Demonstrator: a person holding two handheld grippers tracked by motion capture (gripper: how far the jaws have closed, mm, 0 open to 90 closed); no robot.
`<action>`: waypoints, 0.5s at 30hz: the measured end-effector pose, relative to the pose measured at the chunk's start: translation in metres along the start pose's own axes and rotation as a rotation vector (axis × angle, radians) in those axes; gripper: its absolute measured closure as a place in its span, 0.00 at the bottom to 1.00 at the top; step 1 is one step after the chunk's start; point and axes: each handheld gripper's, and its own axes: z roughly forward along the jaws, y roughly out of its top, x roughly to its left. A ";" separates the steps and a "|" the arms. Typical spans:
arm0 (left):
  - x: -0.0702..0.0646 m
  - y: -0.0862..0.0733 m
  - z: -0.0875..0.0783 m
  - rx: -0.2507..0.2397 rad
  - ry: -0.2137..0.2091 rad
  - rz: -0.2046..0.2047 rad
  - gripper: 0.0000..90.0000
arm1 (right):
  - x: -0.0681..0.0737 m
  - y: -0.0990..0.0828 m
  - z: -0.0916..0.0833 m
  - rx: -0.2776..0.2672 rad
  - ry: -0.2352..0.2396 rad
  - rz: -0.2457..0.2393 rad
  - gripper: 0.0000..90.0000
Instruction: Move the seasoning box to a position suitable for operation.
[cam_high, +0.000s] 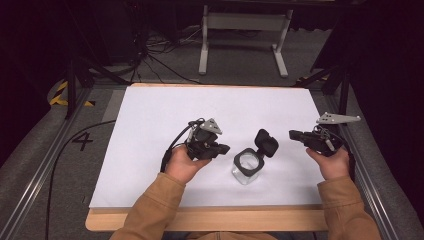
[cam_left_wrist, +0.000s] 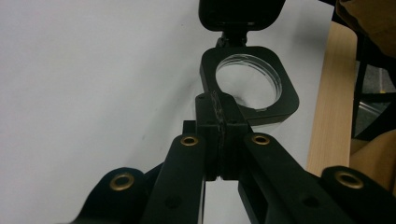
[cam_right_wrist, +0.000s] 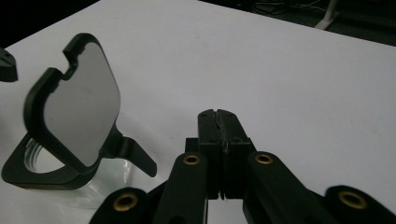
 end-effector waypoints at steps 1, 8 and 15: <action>0.000 0.000 0.004 -0.002 -0.012 -0.010 0.99 | 0.003 0.001 0.001 0.000 0.007 -0.009 0.99; -0.007 0.000 0.020 -0.003 -0.038 -0.018 1.00 | 0.016 0.006 0.003 -0.003 0.042 -0.041 0.99; -0.013 0.000 0.034 0.022 -0.016 -0.010 1.00 | 0.025 0.009 0.005 0.000 0.062 -0.062 0.99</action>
